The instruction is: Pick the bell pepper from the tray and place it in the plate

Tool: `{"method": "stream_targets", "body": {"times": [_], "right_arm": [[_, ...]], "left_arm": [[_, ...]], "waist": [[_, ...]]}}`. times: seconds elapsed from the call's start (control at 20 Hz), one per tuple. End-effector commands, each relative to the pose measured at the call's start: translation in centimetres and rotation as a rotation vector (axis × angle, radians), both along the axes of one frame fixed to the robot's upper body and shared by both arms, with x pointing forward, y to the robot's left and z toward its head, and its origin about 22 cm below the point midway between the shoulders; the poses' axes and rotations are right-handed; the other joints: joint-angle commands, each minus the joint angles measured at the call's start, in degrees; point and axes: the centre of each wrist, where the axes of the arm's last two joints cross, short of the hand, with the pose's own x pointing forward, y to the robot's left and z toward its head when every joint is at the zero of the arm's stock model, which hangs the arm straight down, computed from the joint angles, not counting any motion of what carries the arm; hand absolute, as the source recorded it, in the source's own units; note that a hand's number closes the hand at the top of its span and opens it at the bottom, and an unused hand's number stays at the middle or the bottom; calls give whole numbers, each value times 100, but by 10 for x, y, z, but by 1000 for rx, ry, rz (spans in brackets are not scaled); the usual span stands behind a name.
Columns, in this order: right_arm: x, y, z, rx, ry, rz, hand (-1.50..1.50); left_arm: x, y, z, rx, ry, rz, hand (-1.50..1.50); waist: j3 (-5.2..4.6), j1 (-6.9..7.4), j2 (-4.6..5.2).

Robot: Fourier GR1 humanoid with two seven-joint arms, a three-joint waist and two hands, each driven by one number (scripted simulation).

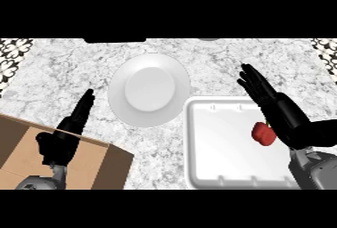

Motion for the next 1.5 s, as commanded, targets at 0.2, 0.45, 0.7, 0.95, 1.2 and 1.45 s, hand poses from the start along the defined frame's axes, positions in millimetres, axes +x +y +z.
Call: {"method": "stream_targets", "body": {"times": [0.2, 0.45, 0.7, 0.95, 1.2, 1.45], "right_arm": [[12, -7, 39, 343, -487, -289, 150], [10, -35, -33, -104, -291, -806, 150], [-1, 31, -52, 345, -401, -985, -150], [-16, 20, -78, 418, -569, -1054, -150], [-61, 6, -90, 254, -512, -1104, -150], [-94, -46, -88, -11, -210, -1101, -150]], "left_arm": [[31, 12, 71, 49, -237, 39, 0], [39, 6, 81, 35, -232, 12, 0], [41, 14, 87, 14, -232, -16, 0], [41, 20, 76, 18, -210, -13, 0], [55, 31, 94, 21, -205, -5, 0], [41, 40, 90, 26, -221, 9, 0]], "waist": [[-77, 49, -75], [-115, 32, -2], [-70, 83, -28], [-80, 93, -30], [-99, 28, -51], [-124, 37, -61]]}}
